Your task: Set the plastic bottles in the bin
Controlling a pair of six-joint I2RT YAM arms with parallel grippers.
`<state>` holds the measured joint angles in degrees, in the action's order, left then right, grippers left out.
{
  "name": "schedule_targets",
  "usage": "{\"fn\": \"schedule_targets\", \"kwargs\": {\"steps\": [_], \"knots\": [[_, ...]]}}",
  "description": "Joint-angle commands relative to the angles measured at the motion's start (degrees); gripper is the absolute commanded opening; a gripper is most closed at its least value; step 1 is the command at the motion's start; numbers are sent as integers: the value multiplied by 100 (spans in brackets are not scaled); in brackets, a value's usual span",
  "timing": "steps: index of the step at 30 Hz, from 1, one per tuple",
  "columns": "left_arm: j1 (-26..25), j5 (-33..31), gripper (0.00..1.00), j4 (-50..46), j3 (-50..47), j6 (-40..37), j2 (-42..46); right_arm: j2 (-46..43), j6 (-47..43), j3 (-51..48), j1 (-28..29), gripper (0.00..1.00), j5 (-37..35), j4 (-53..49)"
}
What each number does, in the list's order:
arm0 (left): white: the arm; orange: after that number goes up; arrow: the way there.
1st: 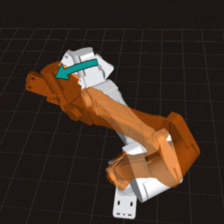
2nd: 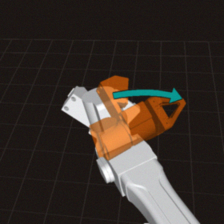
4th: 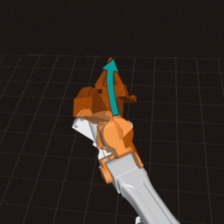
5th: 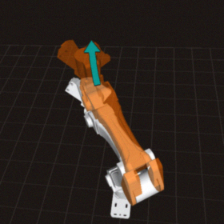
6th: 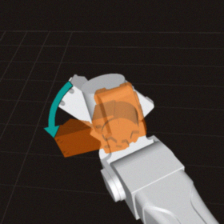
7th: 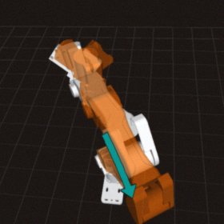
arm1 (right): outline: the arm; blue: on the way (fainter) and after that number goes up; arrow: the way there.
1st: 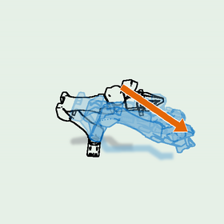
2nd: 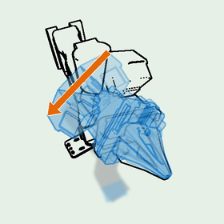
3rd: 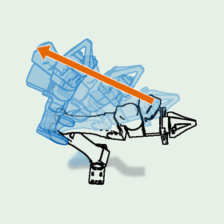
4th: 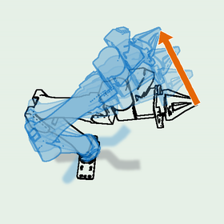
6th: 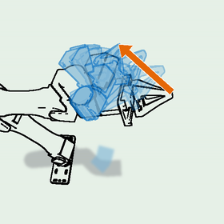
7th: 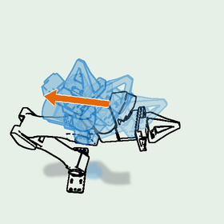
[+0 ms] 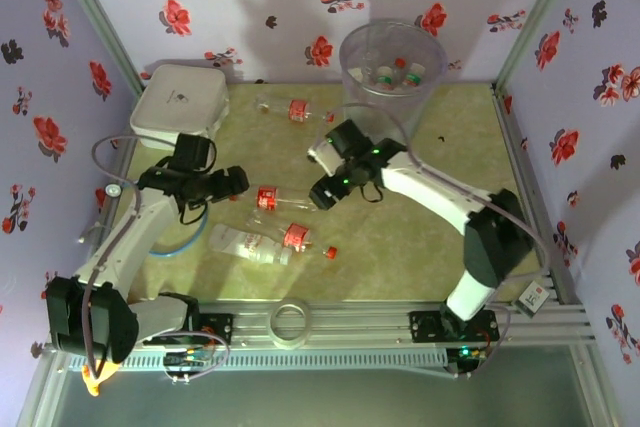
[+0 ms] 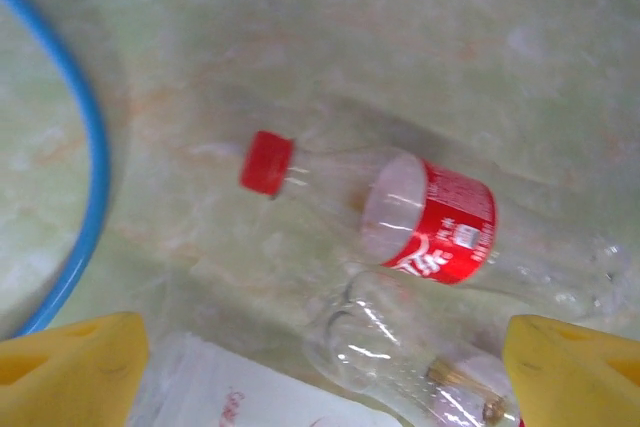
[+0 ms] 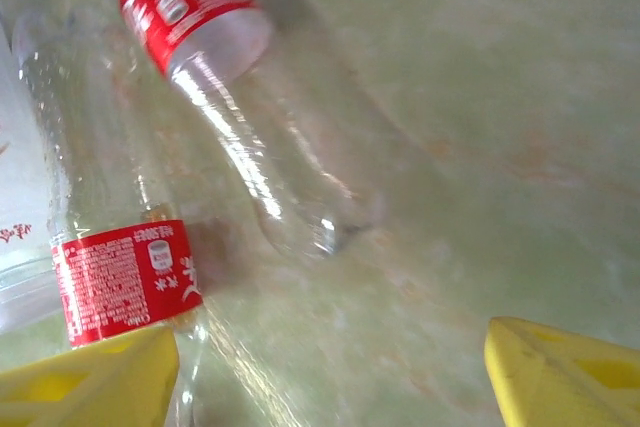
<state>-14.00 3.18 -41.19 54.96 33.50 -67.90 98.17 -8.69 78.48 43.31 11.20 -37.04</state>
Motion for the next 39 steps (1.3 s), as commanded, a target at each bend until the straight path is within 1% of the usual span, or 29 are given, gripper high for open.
{"fn": "schedule_targets", "kwargs": {"steps": [1,7,14,19,28,33,39], "knots": [[283,107,91,114,-222,525,280,453,-614,479,313,82,-89,248],[530,272,91,273,-456,571,299,1203,-856,862,499,85,-24,601],[547,394,91,495,-625,581,215,1986,-892,1404,495,86,190,566],[548,427,91,574,-642,521,131,2258,-759,1452,511,86,433,648],[552,517,90,771,-651,595,14,2706,-508,1606,510,84,496,733],[547,583,90,875,-706,656,-11,2849,-446,1724,503,81,400,684],[547,630,90,962,-753,687,-48,2761,-315,1662,464,76,123,818]]}}
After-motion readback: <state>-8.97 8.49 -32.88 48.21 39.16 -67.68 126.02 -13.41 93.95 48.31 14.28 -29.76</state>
